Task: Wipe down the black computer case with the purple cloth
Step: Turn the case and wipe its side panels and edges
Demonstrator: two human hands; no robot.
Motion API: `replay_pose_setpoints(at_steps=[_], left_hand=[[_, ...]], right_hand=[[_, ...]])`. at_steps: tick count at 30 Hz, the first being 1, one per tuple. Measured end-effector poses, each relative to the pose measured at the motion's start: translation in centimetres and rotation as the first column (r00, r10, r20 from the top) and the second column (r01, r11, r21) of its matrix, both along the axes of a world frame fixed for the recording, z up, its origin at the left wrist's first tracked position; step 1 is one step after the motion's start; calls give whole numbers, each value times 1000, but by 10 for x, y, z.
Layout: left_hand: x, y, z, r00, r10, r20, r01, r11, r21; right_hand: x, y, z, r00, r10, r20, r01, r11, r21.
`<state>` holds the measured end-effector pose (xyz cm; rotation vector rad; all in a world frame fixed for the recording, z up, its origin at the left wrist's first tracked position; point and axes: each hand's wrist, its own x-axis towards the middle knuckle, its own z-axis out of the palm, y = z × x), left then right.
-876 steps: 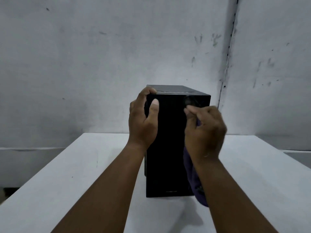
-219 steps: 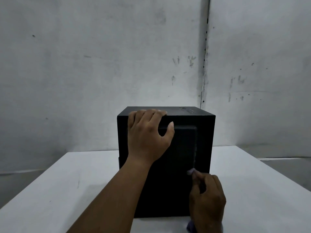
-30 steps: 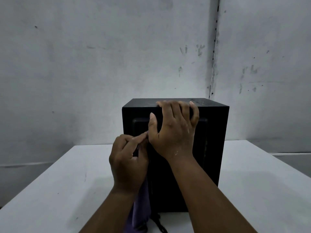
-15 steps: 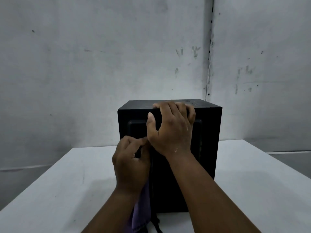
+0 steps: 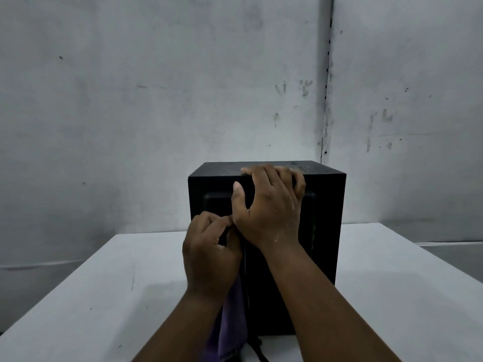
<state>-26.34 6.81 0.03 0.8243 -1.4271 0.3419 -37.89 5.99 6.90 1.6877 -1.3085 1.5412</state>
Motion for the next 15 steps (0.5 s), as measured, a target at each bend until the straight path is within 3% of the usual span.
replay_pose_setpoints(at_steps=[15], left_hand=[[2,2,2,998,-61,-17,62,997,47]], right_hand=[[0,0,-1,1000,-4,-4,4,1000,-1]])
